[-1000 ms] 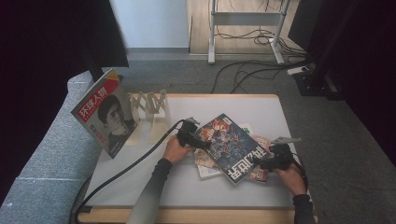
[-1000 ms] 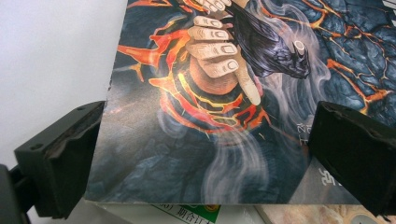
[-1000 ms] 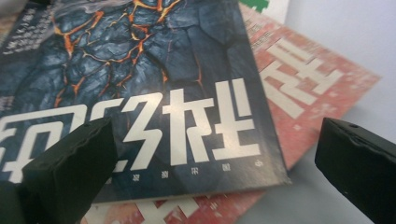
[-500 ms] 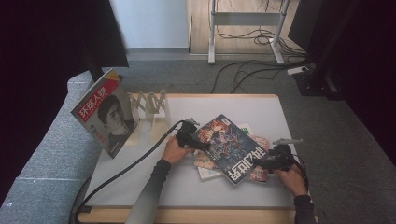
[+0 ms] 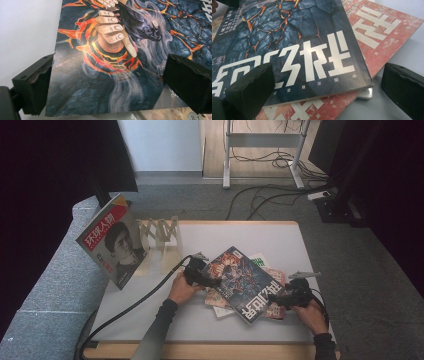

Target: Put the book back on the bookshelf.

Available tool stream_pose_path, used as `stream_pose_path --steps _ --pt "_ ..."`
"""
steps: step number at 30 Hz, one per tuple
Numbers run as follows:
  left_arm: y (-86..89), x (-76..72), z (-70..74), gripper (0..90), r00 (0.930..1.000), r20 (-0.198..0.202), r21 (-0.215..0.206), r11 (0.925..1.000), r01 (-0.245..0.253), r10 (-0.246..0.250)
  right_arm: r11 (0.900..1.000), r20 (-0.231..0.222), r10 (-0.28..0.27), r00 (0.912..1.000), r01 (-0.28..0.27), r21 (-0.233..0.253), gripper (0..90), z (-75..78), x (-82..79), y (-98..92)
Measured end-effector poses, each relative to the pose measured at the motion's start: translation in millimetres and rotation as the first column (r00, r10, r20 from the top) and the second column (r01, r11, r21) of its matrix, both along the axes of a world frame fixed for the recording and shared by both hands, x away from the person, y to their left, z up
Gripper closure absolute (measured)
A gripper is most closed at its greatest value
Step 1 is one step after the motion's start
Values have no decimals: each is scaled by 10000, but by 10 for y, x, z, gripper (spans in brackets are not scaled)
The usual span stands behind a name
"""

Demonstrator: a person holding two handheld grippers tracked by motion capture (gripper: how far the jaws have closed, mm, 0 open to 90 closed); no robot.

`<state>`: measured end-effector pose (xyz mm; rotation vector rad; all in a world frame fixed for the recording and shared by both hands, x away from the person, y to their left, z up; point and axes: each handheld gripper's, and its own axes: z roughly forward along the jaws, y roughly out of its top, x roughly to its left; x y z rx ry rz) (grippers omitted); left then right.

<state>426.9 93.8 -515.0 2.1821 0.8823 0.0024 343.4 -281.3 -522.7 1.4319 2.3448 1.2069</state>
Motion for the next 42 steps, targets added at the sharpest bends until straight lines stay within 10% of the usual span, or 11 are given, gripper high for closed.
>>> stream_pose_path --steps 39,42 --pt "347 -708 43 20 9991 -47 377 9984 -426 428 9981 224 529 9983 -522 -311 0 13 -546 365" --pt "378 -712 117 63 9976 563 740 9962 -450 409 9950 596 747 9954 -704 -708 24 61 -569 378"
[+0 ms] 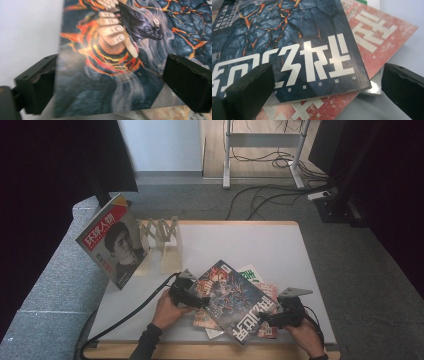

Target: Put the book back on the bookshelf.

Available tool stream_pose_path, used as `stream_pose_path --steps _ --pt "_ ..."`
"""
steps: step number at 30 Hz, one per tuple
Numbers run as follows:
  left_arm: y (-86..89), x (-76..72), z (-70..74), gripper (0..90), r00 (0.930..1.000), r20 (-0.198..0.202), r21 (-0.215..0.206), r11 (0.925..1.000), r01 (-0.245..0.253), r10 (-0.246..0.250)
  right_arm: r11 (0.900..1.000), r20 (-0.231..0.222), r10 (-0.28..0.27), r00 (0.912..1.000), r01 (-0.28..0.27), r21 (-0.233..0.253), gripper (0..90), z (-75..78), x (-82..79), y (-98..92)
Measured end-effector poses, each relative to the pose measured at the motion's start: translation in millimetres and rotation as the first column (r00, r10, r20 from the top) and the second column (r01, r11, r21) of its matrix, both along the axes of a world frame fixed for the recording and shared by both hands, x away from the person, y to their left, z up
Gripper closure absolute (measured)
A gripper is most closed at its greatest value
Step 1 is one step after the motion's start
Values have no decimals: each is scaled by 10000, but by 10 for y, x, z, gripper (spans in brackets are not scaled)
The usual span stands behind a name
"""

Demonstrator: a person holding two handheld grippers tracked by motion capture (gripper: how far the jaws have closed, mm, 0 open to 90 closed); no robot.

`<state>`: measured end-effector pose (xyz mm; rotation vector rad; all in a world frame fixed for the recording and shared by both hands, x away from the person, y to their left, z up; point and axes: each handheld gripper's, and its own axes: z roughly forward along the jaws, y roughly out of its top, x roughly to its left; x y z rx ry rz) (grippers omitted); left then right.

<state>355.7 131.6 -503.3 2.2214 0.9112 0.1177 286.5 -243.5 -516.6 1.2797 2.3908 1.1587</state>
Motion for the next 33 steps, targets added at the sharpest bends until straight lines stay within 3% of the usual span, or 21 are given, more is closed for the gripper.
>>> stream_pose_path --steps 3,4,6,9,10,13,18,21,28,33 --pt "50 -13 72 103 9994 354 118 9999 -51 47 9995 381 -40 9993 53 -325 76 53 -31 0" --pt "100 -32 161 174 9979 645 164 9998 67 -77 9972 751 -94 9971 148 -727 100 110 -71 -18" --pt "139 -59 245 205 9944 1023 306 9992 246 -276 9960 994 -138 9950 225 -863 128 150 -107 -42" --pt "171 -77 309 261 9909 1199 589 9968 538 -606 9953 1178 -78 9930 191 -954 133 182 -156 -66" --pt "170 -82 326 263 9890 1280 967 9934 619 -741 9942 1301 69 9915 72 -1073 143 197 -213 -77" --pt "144 -71 299 280 9874 1225 1428 9863 828 -1006 9899 1359 183 9906 12 -1416 181 193 -268 -64" --pt "89 -9 192 282 9895 835 1387 9847 1057 -1179 9861 1348 460 9898 -235 -1644 371 155 -331 -16" --pt "80 7 164 286 9904 695 1262 9859 1103 -1197 9872 1174 687 9907 -505 -1512 444 148 -352 -12" --pt "68 -28 158 292 9902 819 1270 9866 1025 -1134 9880 984 828 9917 -688 -1380 458 127 -357 6" --pt "119 -83 135 294 9940 689 960 9923 777 -845 9889 936 790 9925 -661 -1334 463 121 -289 -5"
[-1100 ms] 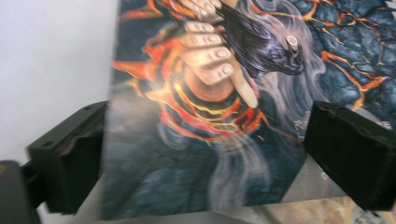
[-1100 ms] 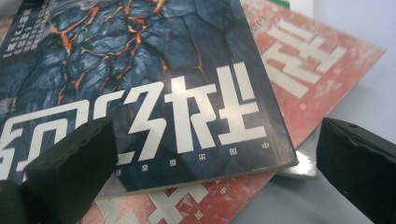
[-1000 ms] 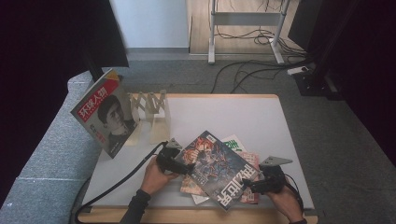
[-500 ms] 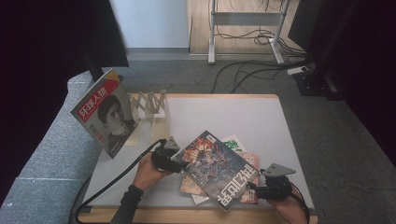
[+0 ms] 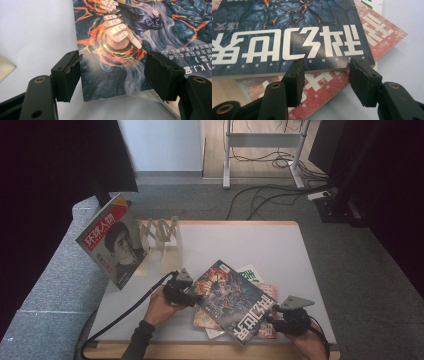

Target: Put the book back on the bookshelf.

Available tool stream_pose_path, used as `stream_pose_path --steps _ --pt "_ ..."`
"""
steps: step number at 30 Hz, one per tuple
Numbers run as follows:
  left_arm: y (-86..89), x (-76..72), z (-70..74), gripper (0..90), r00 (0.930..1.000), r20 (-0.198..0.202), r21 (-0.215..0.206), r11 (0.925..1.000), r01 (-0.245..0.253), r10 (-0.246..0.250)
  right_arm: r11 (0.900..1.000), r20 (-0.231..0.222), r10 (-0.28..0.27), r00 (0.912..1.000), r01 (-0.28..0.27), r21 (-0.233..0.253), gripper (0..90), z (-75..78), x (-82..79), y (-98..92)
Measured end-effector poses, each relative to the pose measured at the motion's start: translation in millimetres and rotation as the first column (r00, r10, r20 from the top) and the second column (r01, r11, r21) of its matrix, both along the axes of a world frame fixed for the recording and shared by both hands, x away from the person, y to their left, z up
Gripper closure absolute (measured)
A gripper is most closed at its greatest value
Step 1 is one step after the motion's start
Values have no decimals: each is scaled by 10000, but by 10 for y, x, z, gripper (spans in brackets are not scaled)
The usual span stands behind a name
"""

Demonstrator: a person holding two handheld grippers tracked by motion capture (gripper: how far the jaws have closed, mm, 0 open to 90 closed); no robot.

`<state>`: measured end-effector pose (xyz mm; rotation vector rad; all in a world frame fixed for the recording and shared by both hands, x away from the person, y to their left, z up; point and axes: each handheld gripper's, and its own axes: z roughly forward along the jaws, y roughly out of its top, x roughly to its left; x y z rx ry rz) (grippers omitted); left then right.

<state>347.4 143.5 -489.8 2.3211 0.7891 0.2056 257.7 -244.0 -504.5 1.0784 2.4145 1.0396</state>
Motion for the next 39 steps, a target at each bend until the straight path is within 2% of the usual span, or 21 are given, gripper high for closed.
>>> stream_pose_path --steps 5,9,10,18,20,21,22,24,28,29,30,31,32,33,34,35,36,37,38,39 --pt "62 -81 -13 306 9997 -103 -205 9996 -202 200 10000 34 -20 10000 20 55 470 3 70 -15" --pt "121 -174 -13 319 9993 -211 -255 9992 -322 317 9998 146 -175 9997 176 -7 453 11 160 -20" --pt "140 -211 -15 322 9990 -260 -297 9988 -376 369 9995 284 -280 9992 283 -104 446 17 224 -14" --pt "131 -388 10 325 9989 -201 118 9991 -413 416 9976 427 -516 9978 535 -445 426 38 453 14" --pt "114 -469 -6 321 9991 -298 423 9987 -284 296 9961 462 -677 9966 702 -535 424 41 565 28" --pt "114 -469 -6 321 9991 -298 423 9987 -284 296 9961 462 -677 9966 702 -535 424 41 565 28" --pt "113 -514 -18 324 9992 -319 444 9987 -242 256 9954 466 -764 9960 789 -546 424 42 656 36" --pt "150 -601 -65 336 9982 -554 88 9997 -240 245 9952 449 -814 9957 837 -515 420 39 729 44" --pt "185 -677 -57 345 9990 -433 -39 9999 -148 147 9952 373 -881 9954 895 -386 410 28 858 66" --pt "185 -677 -57 338 9990 -433 -39 9999 -148 147 9952 373 -881 9954 895 -386 410 28 858 66" --pt "236 -655 -1 331 9985 -532 -347 9993 -106 87 9948 386 -904 9952 921 -433 389 31 871 66" --pt "256 -632 28 303 9988 -455 -401 9990 -183 165 9947 410 -906 9950 924 -449 373 31 869 65" --pt "271 -601 67 266 9993 -286 -373 9990 -255 245 9941 459 -956 9944 977 -479 355 30 861 65" --pt "271 -601 67 243 9993 -286 -373 9990 -255 245 9936 505 -1003 9937 1027 -465 336 32 844 63" --pt "274 -555 126 214 10000 -58 -214 9998 -8 6 9938 484 -1030 9935 1049 -380 310 36 826 60" --pt "269 -533 158 194 9999 83 -267 9996 73 -71 9942 494 -1010 9937 1027 -318 292 39 811 57" --pt "269 -533 158 181 9999 83 -267 9996 73 -71 9942 494 -1010 9937 1027 -318 292 39 811 57" --pt "227 -477 215 150 9994 283 -15 9998 180 -180 9956 492 -915 9946 924 -167 252 53 754 55" --pt "207 -453 232 142 9986 479 62 9997 240 -242 9958 493 -896 9948 905 -157 219 59 730 59" --pt "207 -453 232 141 9986 479 62 9997 240 -242 9958 493 -896 9948 905 -157 219 59 730 59"
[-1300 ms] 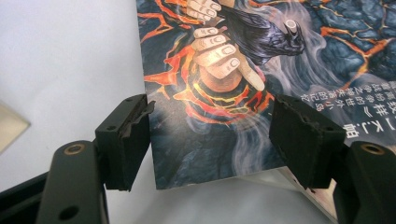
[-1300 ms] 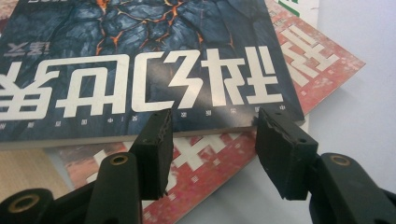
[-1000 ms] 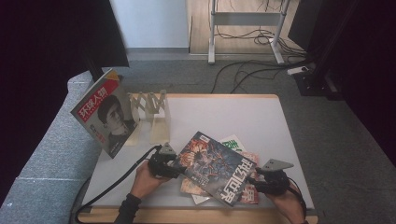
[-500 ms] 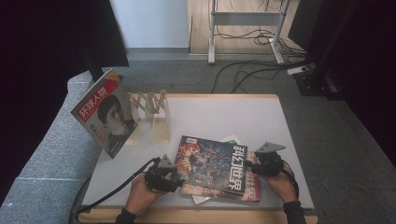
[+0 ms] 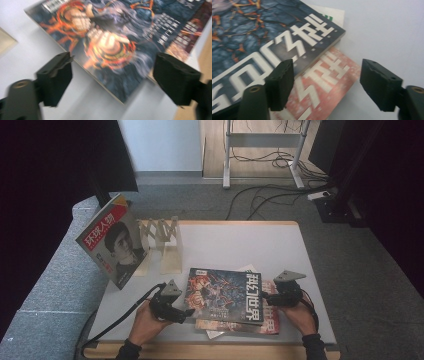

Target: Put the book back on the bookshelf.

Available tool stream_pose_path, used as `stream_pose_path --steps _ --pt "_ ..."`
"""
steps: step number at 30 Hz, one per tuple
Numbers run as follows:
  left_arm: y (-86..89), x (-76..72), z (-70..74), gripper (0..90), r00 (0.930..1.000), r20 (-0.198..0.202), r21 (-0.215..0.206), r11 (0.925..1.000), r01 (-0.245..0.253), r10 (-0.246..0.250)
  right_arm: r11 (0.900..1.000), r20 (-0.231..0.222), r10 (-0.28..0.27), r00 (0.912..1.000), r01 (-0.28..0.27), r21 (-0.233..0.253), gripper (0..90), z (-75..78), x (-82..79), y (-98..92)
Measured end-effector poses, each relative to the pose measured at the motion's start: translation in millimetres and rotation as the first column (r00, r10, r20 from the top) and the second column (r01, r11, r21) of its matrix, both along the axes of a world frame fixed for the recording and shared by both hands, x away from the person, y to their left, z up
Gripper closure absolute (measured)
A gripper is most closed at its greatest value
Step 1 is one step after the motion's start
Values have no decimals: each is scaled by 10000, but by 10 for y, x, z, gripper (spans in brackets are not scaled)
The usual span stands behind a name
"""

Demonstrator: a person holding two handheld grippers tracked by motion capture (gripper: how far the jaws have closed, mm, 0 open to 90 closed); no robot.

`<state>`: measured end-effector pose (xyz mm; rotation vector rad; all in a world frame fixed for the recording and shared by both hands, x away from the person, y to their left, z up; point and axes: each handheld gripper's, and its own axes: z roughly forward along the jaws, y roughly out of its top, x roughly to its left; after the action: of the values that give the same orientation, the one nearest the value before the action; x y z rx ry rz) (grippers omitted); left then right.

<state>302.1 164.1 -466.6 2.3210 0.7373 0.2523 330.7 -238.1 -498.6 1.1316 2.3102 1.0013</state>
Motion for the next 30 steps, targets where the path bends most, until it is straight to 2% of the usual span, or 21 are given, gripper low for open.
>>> stream_pose_path --steps 1,2,3,4,5,10,14,15,17,21,24,26,27,28,29,30 --pt "-39 80 38 136 9998 196 31 10000 80 -81 10000 84 52 10000 -52 32 169 20 -73 14" --pt "-49 116 49 134 9995 271 -159 9998 147 -142 9999 158 93 9998 -94 72 143 28 -108 23" --pt "-60 154 61 136 9994 288 -393 9990 225 -214 9999 219 112 9997 -113 68 125 35 -143 36" --pt "-60 154 61 134 9994 288 -393 9990 225 -214 9999 234 140 9996 -142 64 126 41 -179 49" --pt "-83 228 82 126 9992 330 -596 9979 265 -245 9998 237 201 9995 -202 67 120 46 -215 63" --pt "-219 421 119 53 9974 578 -232 9987 444 -430 9994 259 351 9990 -353 50 0 50 -356 142" --pt "-298 535 137 12 9966 674 -162 9987 481 -469 9986 336 512 9981 -515 98 0 60 -438 193" --pt "-347 610 149 10 9962 764 94 9991 418 -424 9976 370 680 9970 -686 134 0 69 -501 233" --pt "-382 684 157 11 9953 873 190 9990 398 -413 9967 373 797 9961 -803 143 0 75 -546 264" --pt "-421 802 143 22 9953 859 -92 9989 463 -454 9953 406 939 9948 -948 208 0 79 -612 301" --pt "-472 948 77 16 9973 561 -28 9988 481 -479 9937 368 1092 9933 -1100 219 0 61 -679 339" --pt "-491 984 52 8 9976 493 46 9988 485 -486 9933 370 1130 9929 -1138 212 0 53 -693 350" --pt "-506 1021 17 8 9977 493 -2 9990 457 -456 9924 338 1189 9923 -1198 261 0 32 -722 373" --pt "-512 1080 -34 8 9986 286 -151 9988 456 -452 9923 322 1203 9922 -1211 241 0 25 -730 379" --pt "-512 1080 -34 8 9986 286 -151 9988 456 -452 9923 322 1203 9922 -1211 241 0 25 -730 379" --pt "-511 1136 -95 8 9992 160 -149 9993 356 -354 9920 288 1222 9921 -1230 277 0 -2 -752 396"
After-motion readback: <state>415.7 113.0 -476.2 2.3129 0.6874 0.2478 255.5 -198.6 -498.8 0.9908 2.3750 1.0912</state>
